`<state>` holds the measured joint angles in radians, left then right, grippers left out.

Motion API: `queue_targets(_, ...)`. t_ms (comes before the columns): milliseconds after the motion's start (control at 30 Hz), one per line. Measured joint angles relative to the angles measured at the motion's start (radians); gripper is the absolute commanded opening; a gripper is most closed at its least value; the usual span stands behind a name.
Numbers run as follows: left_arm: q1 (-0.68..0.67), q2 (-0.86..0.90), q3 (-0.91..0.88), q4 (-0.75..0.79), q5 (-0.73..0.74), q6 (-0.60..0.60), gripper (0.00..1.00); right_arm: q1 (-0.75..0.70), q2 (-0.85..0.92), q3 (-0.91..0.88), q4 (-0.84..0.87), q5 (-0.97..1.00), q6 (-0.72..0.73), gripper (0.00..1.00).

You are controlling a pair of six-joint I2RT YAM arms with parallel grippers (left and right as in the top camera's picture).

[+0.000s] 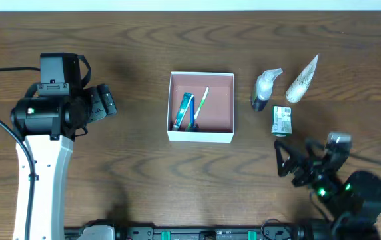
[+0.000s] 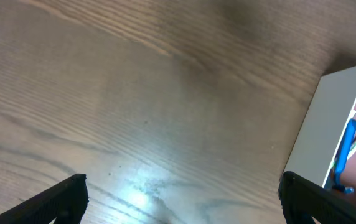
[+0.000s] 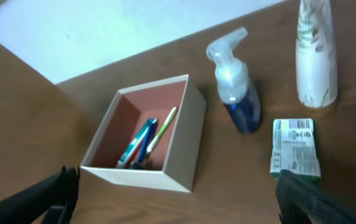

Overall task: Pack container
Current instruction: 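Reach right gripper to the clear bottle and grasp it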

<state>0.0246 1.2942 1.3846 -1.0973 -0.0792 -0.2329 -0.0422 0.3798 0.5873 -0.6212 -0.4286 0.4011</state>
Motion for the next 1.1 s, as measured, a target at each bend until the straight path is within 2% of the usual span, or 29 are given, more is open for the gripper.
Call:
queue_targets(200,0.0,0.0,0.0,0.002,-0.001,0.0,0.98,0.019,0.374,0.364,-0.198,-0.045,-0.099,0.99)
queue_targets(333,0.0,0.0,0.0,0.001,-0.003,0.0,0.98,0.039,0.513,0.463,-0.176,-0.137,-0.141,0.99)
queue_targets(433,0.0,0.0,0.0,0.001,-0.003,0.0,0.98,0.071,0.613,0.542,-0.213,-0.121,-0.146,0.99)
queue_targets(767,0.0,0.0,0.0,0.0,-0.003,0.0,0.98,0.229,1.036,0.884,-0.372,0.242,-0.018,0.99)
queue_targets(1100,0.0,0.0,0.0,0.001,-0.003,0.0,0.98,0.238,1.302,0.924,-0.343,0.413,0.055,0.99)
